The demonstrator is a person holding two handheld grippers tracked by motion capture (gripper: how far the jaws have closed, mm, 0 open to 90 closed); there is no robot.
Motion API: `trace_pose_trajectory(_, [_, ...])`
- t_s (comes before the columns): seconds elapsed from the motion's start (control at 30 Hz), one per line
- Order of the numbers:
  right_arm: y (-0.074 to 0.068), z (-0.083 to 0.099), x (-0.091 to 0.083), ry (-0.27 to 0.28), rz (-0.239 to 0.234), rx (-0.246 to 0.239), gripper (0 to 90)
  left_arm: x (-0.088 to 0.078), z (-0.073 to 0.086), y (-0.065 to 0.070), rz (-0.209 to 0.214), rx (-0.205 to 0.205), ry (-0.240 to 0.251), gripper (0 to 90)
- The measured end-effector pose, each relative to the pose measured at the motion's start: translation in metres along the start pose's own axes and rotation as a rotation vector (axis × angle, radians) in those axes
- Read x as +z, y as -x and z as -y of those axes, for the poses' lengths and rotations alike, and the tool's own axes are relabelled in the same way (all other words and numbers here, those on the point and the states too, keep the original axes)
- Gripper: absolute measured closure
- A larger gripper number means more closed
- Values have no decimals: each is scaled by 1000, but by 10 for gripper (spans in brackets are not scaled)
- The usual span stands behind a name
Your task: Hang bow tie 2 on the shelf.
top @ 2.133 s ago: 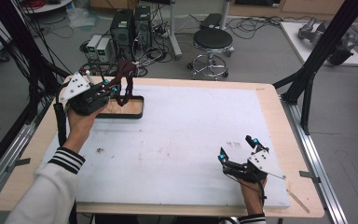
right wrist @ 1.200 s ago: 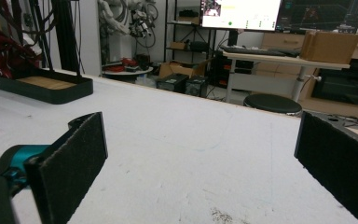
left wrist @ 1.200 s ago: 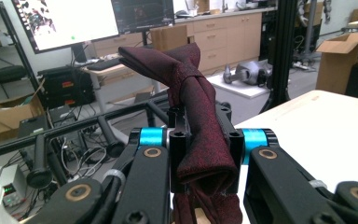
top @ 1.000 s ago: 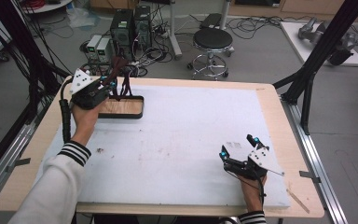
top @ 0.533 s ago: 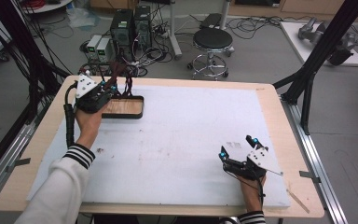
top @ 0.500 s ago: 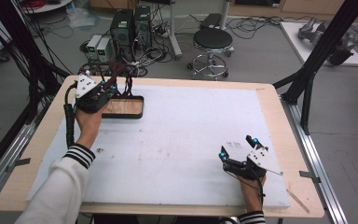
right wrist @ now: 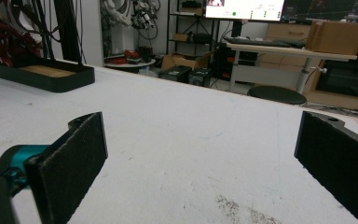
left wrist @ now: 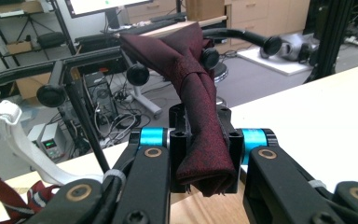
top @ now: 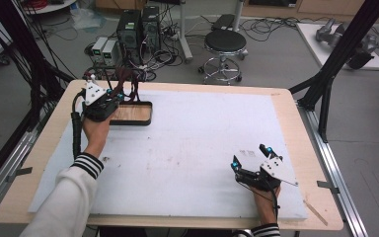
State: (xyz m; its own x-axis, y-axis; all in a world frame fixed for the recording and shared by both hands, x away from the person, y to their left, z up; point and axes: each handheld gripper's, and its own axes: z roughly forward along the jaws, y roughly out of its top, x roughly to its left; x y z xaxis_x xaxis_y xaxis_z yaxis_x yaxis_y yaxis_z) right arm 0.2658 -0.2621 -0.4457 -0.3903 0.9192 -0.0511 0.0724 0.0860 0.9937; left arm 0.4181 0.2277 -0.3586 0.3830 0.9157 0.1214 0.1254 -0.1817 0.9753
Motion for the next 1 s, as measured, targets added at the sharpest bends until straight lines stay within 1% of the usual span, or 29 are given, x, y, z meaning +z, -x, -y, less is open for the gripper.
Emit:
trace_pose_trajectory(0.1, [0,0,0,7,-1,1,15,2,2,0,0,-3,-11,793])
trace_pose_trajectory(0.43, [-2,3,0,0,2,2,15,4,13,-1,4,-11,-39,801])
trace_pose_trajectory(0.53, [-2,4,0,7,0,-4,15,5,15,-2,3,-9,-46,806])
trace_pose_trajectory(0.6, [-3,5,0,11,4,-4,15,6,16,-2,11,-4,-54,808])
trace_pose_trajectory(0.67, [-3,6,0,8,3,3,15,8,18,-1,18,-2,-67,806])
trace_pose_trajectory(0.7, [-3,6,0,12,5,-1,15,8,19,-1,19,2,-68,805])
trace_pose_trajectory(0.73, [-4,6,-1,15,6,5,15,9,20,-1,16,3,-73,805])
trace_pose_trajectory(0.8, [-4,6,-1,14,6,-2,15,9,21,-2,16,-1,-79,806])
trace_pose_trajectory(0.87, [-4,6,-1,16,6,-8,15,10,22,-3,17,6,-90,806])
trace_pose_trajectory(0.93, [-5,6,-1,15,7,-10,15,12,24,-4,20,-7,-96,799])
trace_pose_trajectory(0.97, [-5,6,-1,14,7,-10,15,13,25,-4,23,-13,-103,781])
trace_pose_trajectory(1.0, [-5,6,-1,14,7,-11,15,13,25,-4,24,-12,-108,775])
